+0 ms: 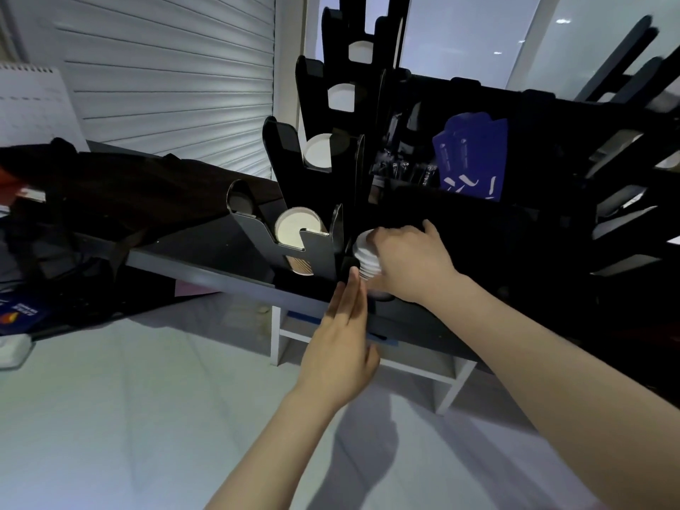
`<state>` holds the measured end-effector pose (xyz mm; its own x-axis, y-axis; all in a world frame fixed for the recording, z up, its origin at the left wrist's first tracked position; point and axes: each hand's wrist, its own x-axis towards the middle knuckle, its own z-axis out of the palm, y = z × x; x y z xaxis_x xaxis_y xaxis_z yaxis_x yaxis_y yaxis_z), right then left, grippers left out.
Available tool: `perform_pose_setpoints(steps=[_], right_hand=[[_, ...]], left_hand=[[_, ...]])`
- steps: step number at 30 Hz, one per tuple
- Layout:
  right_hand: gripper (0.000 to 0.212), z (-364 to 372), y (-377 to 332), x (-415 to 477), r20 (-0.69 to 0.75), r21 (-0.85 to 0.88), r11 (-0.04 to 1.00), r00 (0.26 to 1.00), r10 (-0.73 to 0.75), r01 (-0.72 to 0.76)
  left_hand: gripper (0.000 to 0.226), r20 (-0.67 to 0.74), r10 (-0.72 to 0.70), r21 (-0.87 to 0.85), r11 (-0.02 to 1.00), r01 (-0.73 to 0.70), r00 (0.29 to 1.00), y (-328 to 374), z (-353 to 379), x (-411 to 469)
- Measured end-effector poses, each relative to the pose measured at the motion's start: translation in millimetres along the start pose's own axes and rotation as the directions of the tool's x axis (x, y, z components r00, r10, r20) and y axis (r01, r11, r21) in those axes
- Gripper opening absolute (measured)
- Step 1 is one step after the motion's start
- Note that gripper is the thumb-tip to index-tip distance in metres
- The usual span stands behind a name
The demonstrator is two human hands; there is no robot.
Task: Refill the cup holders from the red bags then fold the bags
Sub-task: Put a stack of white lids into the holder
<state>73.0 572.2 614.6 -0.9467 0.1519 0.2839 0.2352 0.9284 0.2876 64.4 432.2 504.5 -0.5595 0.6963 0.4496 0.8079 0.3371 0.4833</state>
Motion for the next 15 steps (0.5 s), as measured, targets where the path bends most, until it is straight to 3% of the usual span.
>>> perform_pose_setpoints(steps=[6, 11, 15], right_hand=[[0.068, 3.3, -0.3, -3.5, 0.072, -0.023, 0.999, 0.997, -0.033, 0.034], [0.084, 3.2, 8.4, -9.1, 0.164, 0.204, 0.978, 0.986, 0.009, -0.043], [0.082, 0.6, 13.1, -17.8, 0.073, 0.262, 0.963, 0.996, 0.04, -0.058]], left_hand=[[0.092, -0.004, -0.008, 0.004, 1.0, 0.008, 1.0, -0.5, 1.1, 0.6], [0.083, 0.011, 0.0, 0.053, 0.999, -0.001, 1.0, -0.5, -9.8, 1.8], [0.071, -0.039, 0.035, 0.177, 0.984, -0.028, 0.999, 1.9, -24.8, 4.9]])
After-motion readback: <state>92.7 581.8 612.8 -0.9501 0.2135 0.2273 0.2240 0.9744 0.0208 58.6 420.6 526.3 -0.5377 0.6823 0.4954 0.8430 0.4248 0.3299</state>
